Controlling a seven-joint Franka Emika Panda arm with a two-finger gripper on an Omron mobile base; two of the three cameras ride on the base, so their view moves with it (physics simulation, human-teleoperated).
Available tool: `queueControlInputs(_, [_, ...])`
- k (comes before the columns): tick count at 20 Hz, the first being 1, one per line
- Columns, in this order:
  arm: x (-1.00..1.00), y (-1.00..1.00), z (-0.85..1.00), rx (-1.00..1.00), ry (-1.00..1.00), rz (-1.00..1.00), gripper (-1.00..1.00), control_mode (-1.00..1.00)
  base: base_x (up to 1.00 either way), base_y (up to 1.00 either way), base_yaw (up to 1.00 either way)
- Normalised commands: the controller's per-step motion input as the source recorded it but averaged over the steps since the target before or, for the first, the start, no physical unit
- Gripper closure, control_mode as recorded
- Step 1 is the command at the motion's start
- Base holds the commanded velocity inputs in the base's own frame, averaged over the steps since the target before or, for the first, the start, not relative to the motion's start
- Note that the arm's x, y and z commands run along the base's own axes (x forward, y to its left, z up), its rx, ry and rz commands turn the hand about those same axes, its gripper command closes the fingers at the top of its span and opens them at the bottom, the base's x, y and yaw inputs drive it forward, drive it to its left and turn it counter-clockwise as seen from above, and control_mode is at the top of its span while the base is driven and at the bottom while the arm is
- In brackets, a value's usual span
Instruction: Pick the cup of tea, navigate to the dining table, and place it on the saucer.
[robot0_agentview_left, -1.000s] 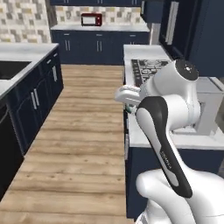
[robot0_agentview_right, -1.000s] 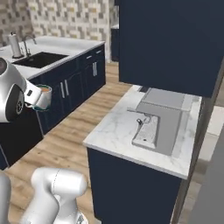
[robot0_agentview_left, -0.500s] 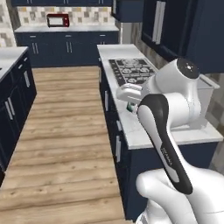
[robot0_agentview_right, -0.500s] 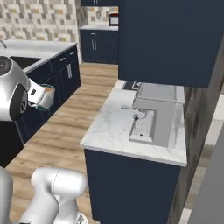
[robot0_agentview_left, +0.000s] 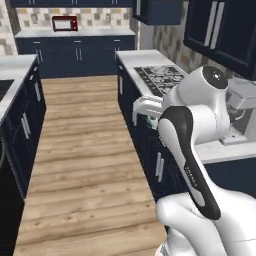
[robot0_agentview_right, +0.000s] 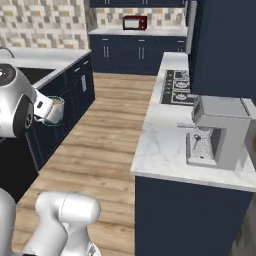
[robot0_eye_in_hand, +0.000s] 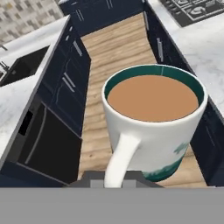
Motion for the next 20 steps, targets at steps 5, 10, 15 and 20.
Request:
queueControlInputs(5, [0.00, 0.00, 0.00, 0.00, 0.00, 0.00, 1.00, 1.00, 0.18, 0.95, -0.07])
queueControlInputs(10, [0.00, 0.00, 0.00, 0.00, 0.00, 0.00, 1.00, 1.00, 0.14, 0.94, -0.04])
queueControlInputs(15, [0.00, 0.00, 0.00, 0.00, 0.00, 0.00, 1.00, 1.00, 0.11, 0.90, -0.02])
queueControlInputs(20, [0.00, 0.00, 0.00, 0.00, 0.00, 0.00, 1.00, 1.00, 0.11, 0.91, -0.01])
